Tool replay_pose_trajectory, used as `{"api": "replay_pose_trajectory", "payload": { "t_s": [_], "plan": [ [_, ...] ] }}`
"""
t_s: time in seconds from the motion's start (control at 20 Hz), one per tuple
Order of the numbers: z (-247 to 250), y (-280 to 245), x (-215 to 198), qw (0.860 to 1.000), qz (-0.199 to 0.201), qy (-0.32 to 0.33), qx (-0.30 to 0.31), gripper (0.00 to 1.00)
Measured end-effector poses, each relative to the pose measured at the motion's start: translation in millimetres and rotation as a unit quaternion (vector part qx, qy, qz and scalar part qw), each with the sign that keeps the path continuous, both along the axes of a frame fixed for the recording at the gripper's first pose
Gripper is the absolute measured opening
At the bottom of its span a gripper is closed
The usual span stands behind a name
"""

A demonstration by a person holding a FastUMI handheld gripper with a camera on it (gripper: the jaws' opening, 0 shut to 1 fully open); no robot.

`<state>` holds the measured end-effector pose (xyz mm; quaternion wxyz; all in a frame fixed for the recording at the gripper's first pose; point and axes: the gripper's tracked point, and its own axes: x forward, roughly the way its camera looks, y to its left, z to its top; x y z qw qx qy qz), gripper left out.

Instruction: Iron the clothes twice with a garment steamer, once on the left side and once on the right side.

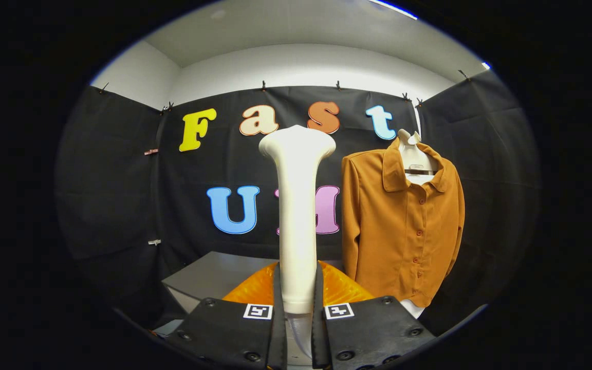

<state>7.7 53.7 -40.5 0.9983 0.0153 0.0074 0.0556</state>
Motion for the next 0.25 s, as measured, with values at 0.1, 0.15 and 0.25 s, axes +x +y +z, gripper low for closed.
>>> {"api": "replay_pose_trajectory", "payload": {
  "t_s": [0.1,0.15,0.25],
  "plan": [
    [-1.0,0.0,0.6,1.000,0.000,0.001,0.001,0.22],
    [-0.9,-0.4,0.8,1.000,0.000,0.002,0.001,0.22],
    [-1.4,-0.4,0.8,1.000,0.000,0.003,0.000,0.22]
  ]
}}
